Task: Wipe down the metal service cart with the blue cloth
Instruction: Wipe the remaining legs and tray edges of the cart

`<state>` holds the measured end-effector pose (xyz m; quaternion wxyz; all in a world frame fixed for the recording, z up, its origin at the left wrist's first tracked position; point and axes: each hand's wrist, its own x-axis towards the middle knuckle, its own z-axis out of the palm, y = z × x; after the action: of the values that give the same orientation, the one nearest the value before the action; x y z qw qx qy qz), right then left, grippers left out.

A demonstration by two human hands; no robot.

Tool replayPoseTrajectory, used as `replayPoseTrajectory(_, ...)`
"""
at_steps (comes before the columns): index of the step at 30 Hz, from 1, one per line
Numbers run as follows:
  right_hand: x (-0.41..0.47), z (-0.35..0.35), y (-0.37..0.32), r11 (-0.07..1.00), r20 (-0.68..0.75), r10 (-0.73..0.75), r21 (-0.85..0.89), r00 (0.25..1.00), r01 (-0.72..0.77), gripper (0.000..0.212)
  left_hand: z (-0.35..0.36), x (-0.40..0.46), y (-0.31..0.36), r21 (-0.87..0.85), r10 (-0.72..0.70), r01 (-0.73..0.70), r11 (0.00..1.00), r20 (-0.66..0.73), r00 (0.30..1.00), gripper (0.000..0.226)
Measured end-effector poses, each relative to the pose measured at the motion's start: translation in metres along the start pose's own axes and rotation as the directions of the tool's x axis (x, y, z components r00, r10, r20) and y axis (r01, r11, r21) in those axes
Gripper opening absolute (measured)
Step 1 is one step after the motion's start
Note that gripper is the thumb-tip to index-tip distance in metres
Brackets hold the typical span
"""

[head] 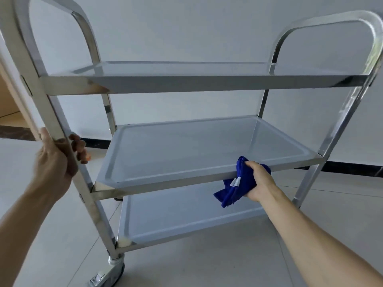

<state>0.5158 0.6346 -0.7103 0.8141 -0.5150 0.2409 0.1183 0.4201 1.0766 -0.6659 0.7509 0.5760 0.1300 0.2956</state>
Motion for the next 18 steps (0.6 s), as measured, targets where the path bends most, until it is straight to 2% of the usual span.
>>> replayPoseTrajectory(6,-0.002,-0.028,-0.008,1.000,-0.043,-0.022,0.005,0.999,0.022,0.028,0.040,-0.012,0.001,0.010,0.022,-0.022,1.000,-0.029,0.999,0.061)
replayPoseTrajectory(12,-0.012,-0.040,-0.016,0.999,-0.012,-0.034,-0.011,0.999,0.034,0.027,0.064,-0.034,0.006,0.148,0.112,-0.106,0.983,-0.032,0.993,0.051)
replayPoseTrajectory(16,-0.042,-0.040,-0.012,0.977,0.080,-0.053,-0.201,0.995,0.068,0.033,0.069,-0.041,-0.002,0.301,0.201,-0.199,0.933,0.023,0.979,0.036)
replayPoseTrajectory(18,-0.063,-0.023,-0.007,0.921,0.149,-0.165,-0.329,0.975,0.207,0.032,0.069,-0.039,-0.001,0.348,0.225,-0.227,0.910,0.046,0.973,0.030)
